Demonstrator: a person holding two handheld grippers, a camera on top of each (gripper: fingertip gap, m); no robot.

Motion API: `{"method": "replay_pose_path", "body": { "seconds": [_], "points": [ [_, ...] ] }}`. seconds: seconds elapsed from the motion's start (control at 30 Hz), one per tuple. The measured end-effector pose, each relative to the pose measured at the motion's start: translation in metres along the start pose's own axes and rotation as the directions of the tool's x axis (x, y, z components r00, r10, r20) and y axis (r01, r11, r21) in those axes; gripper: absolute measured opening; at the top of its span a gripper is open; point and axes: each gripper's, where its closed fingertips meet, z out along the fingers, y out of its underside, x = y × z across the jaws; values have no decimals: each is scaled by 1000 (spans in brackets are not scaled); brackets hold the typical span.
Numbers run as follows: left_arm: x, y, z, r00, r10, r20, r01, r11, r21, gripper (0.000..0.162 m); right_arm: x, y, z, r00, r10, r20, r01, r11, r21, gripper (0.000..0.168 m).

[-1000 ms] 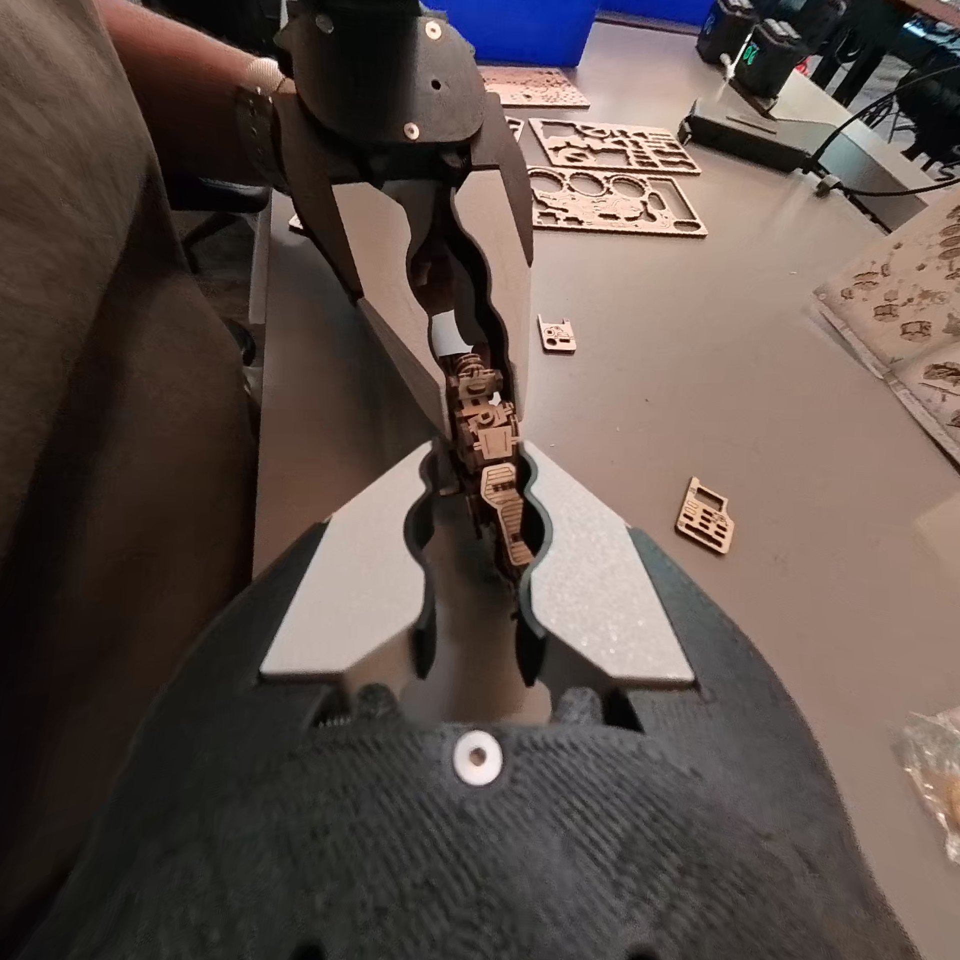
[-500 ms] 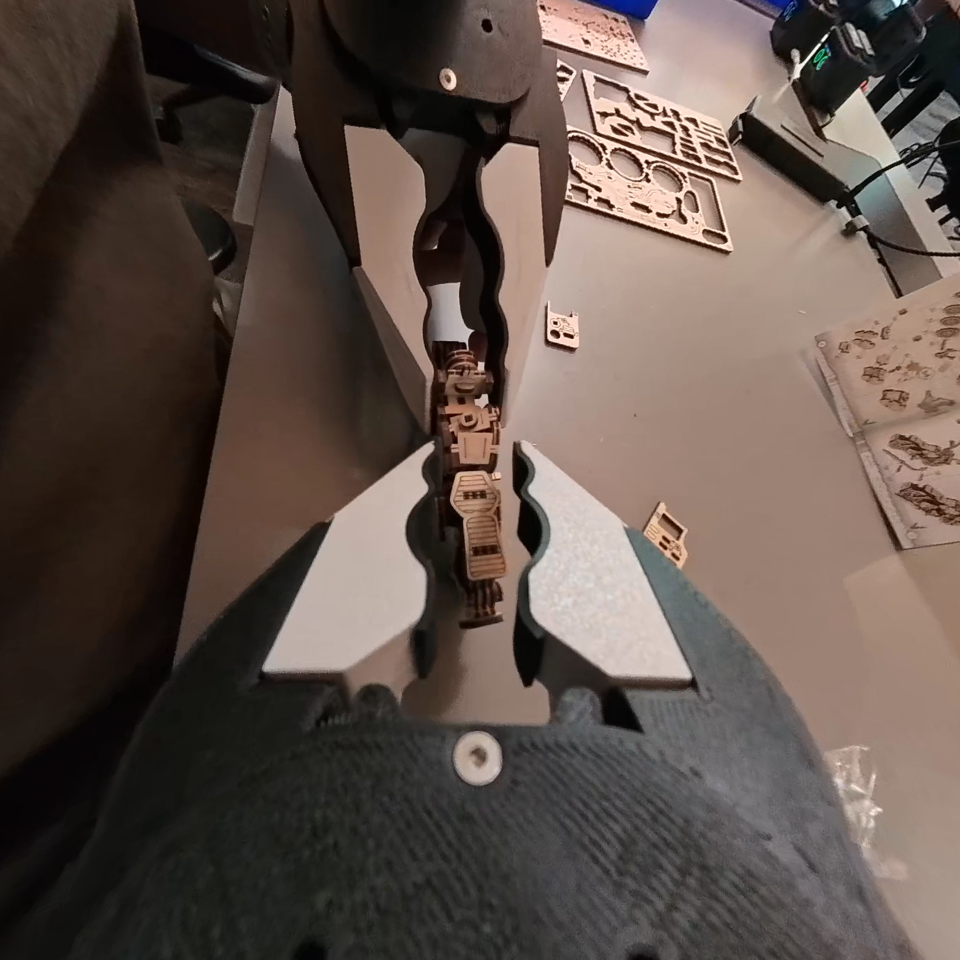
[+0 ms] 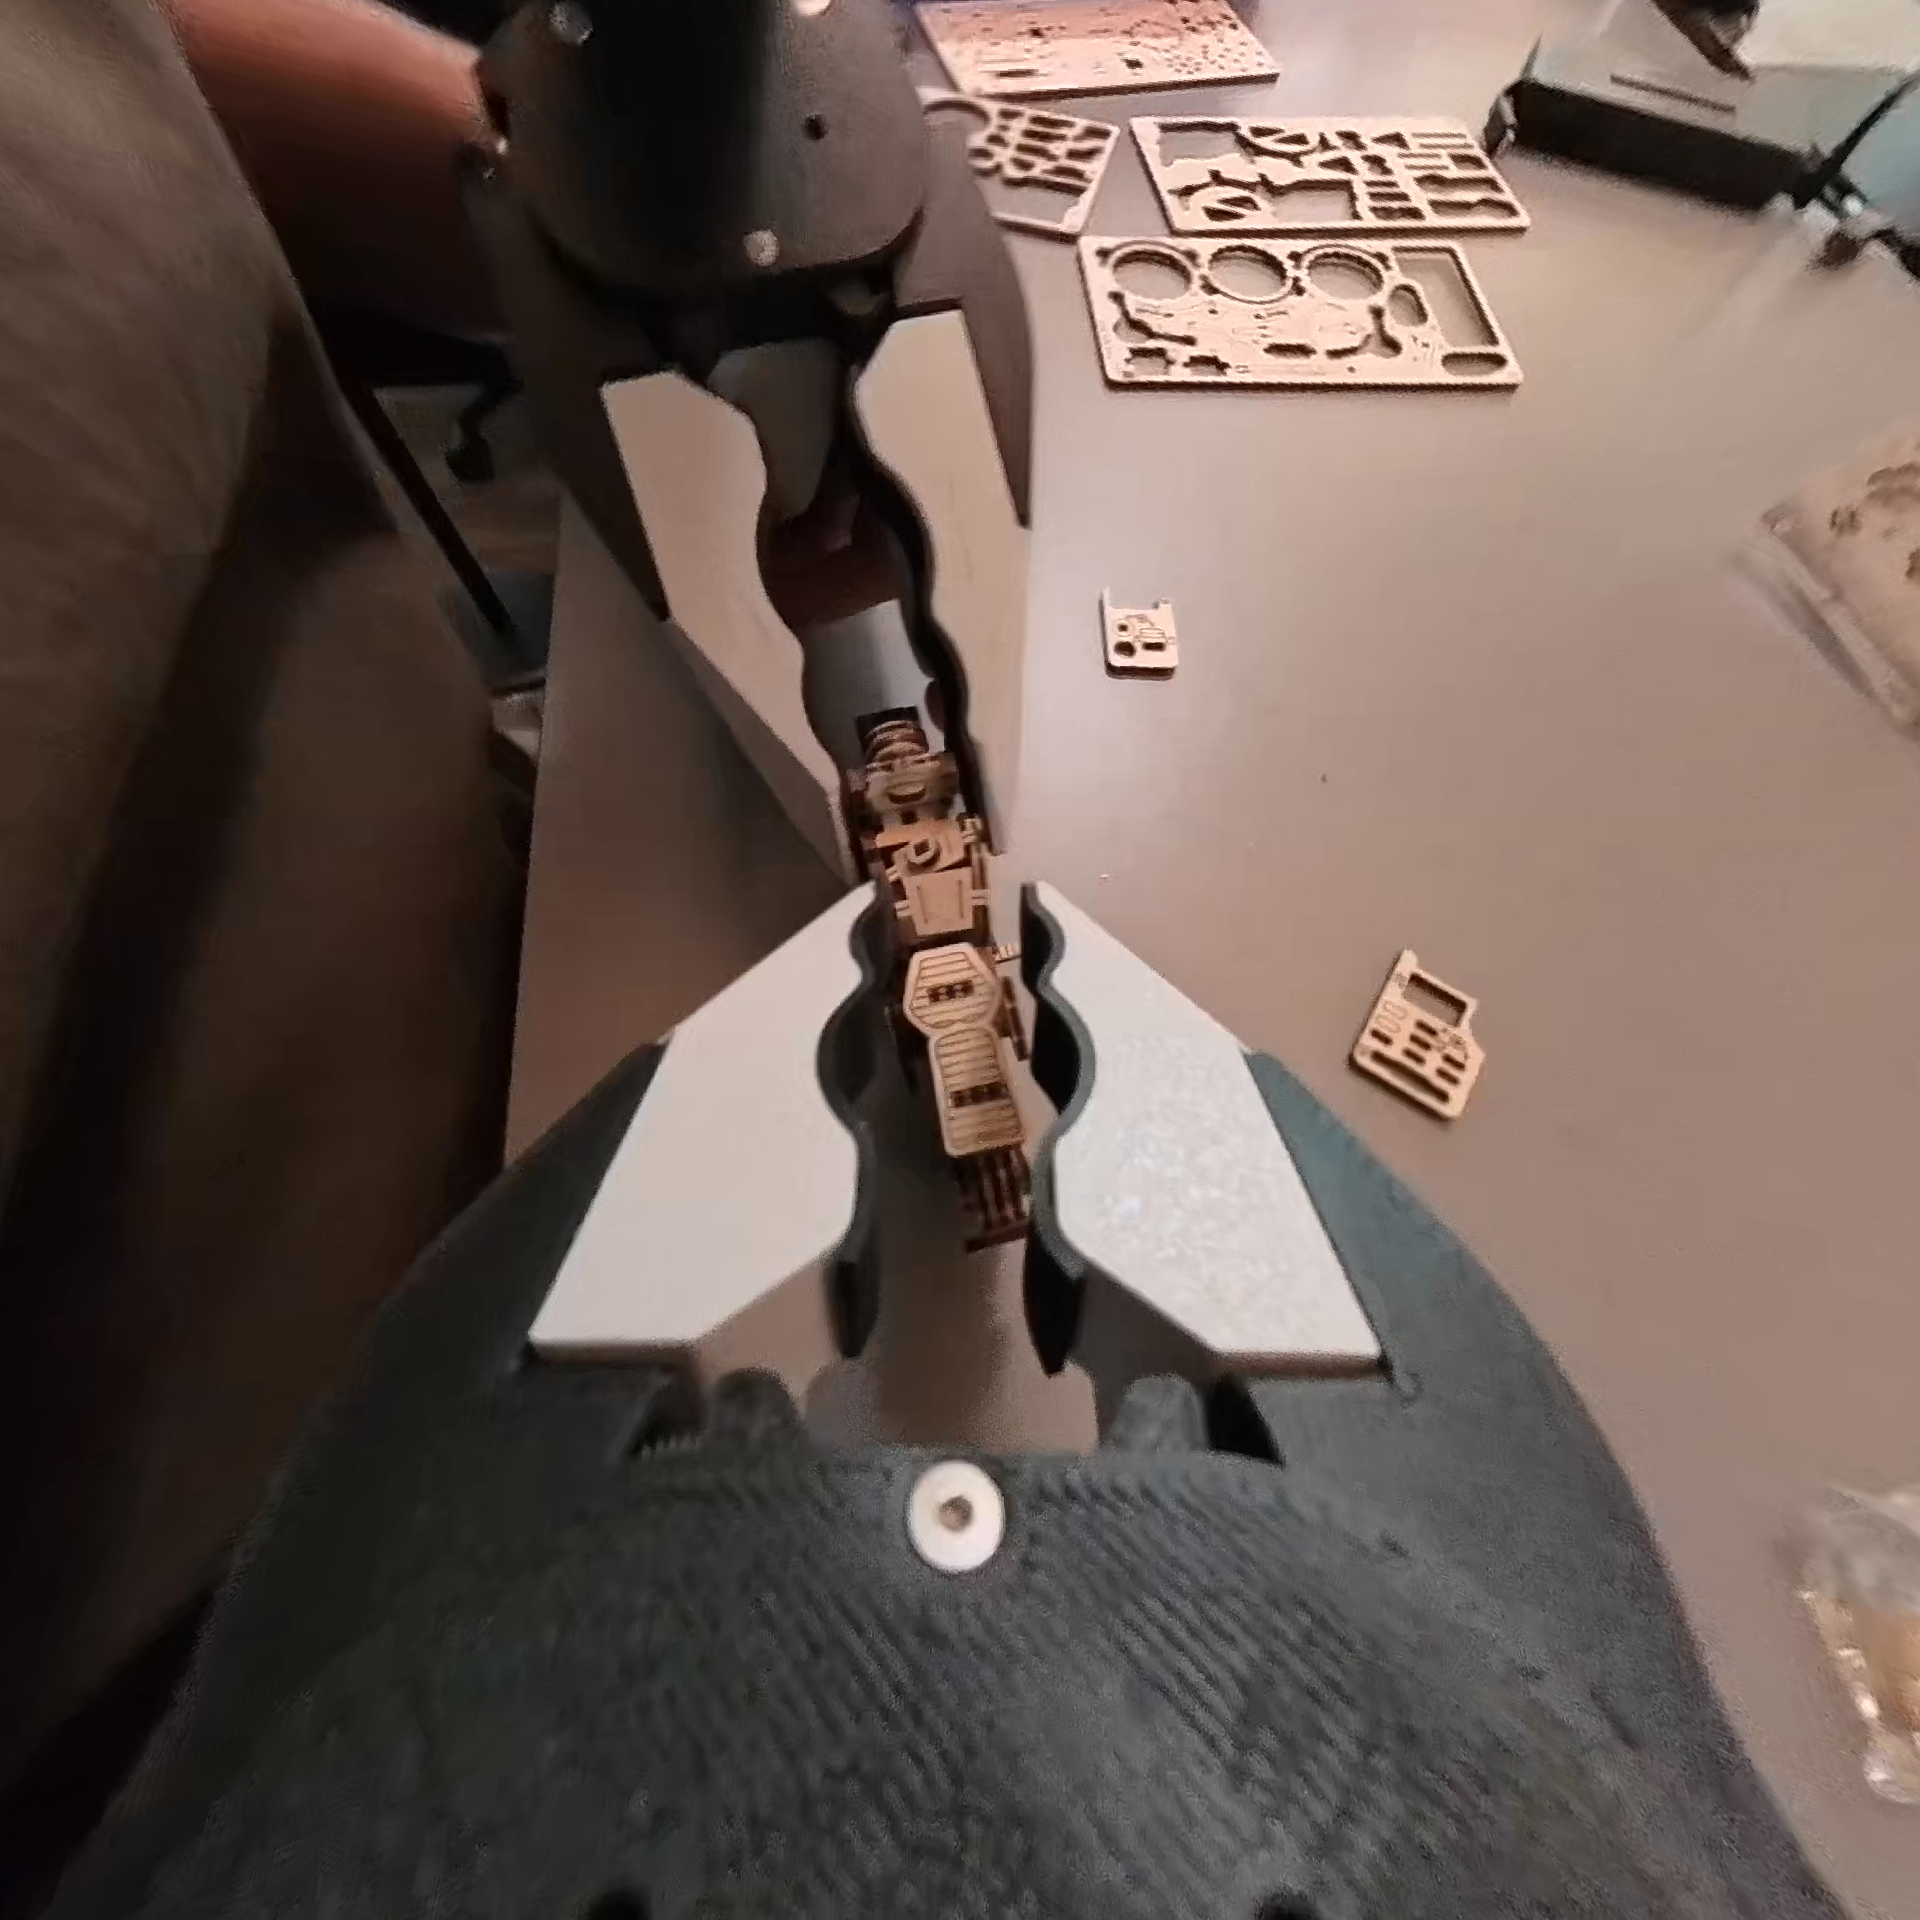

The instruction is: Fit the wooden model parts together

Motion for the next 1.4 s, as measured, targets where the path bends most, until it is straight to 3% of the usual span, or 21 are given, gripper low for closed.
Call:
{"method": "replay_pose_path", "body": {
  "seconds": [0.13,0.77,1.07,1.4],
  "points": [
    [0,0,0,1000,-1,2,1,1000,0,24,6,-1,1,996,82,-25,-82,997,-4,23],
    [-3,0,0,1000,-27,5,26,1000,2,24,-1,-12,6,994,-60,-86,61,998,5,7],
    [0,-2,-1,1000,2,2,-2,1000,12,24,-6,-9,9,904,-408,128,422,899,-112,5],
    [1,0,0,1000,23,19,-23,1000,-3,24,-9,-6,12,813,-491,313,558,812,-174,5]
  ]
}}
